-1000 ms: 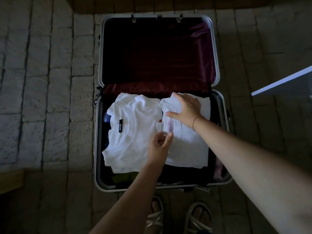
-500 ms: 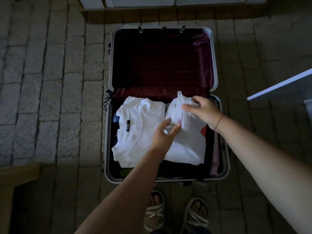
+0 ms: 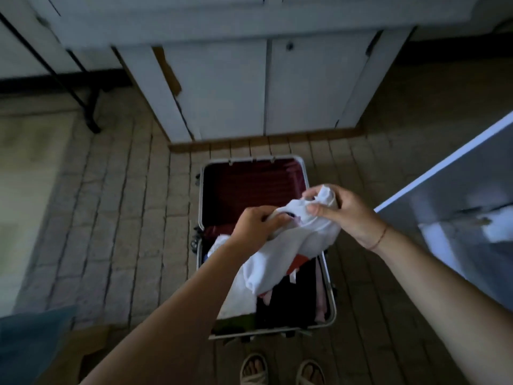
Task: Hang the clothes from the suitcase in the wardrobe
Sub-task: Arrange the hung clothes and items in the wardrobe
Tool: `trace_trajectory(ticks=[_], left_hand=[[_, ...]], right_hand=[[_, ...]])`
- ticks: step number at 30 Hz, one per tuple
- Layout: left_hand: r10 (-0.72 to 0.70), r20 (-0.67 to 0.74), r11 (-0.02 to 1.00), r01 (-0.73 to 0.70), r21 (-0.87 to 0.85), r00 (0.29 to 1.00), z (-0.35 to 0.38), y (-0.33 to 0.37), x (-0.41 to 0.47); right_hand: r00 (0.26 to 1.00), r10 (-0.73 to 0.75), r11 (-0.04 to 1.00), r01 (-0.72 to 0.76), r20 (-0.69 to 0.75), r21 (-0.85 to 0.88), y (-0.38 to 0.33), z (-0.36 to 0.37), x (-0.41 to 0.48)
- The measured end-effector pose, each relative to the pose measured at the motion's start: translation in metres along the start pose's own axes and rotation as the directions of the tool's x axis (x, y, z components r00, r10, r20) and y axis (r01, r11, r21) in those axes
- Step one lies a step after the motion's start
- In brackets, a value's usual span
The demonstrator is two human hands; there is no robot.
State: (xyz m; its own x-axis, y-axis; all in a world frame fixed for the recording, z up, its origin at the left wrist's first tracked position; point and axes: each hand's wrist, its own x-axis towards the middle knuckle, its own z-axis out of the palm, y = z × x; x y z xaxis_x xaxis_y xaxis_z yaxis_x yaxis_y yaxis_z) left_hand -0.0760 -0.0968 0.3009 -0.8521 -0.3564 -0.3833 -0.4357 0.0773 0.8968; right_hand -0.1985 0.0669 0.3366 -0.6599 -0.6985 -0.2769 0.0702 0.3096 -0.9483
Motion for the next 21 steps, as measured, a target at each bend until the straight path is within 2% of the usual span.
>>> trace_trajectory(ticks=[4,8,11,13,16,21], left_hand=[[0.165,0.015,0.983,-0.166,0.082,0.986,-0.028,0.121,-0.039],[0.330,0.050,0.924,-0.334,0.188,0.943,-0.048,0.238,-0.083],[0.416,0.044,0.877,-0.413,0.247,0.908,-0.058,0.311,-0.114],[0.460,0.075,0.841,-0.461,0.284,0.885,-0.064,0.352,-0.132],[0.545,0.184,0.719,-0.568,0.400,0.818,-0.068,0.405,-0.159],[0.568,0.316,0.559,-0.638,0.530,0.760,-0.069,0.463,-0.183]], right_hand=[[0.991,-0.098,0.985,0.084,-0.091,-0.150,-0.115,-0.033,-0.042],[0.978,-0.194,0.948,0.166,-0.079,-0.271,-0.223,-0.053,-0.094],[0.942,-0.312,0.905,0.254,-0.126,-0.341,-0.290,-0.066,-0.133],[0.897,-0.392,0.877,0.297,-0.204,-0.378,-0.327,-0.078,-0.156],[0.801,-0.493,0.841,0.340,-0.339,-0.421,-0.371,-0.093,-0.188],[0.640,-0.549,0.835,0.409,-0.537,-0.367,-0.415,-0.115,-0.222]])
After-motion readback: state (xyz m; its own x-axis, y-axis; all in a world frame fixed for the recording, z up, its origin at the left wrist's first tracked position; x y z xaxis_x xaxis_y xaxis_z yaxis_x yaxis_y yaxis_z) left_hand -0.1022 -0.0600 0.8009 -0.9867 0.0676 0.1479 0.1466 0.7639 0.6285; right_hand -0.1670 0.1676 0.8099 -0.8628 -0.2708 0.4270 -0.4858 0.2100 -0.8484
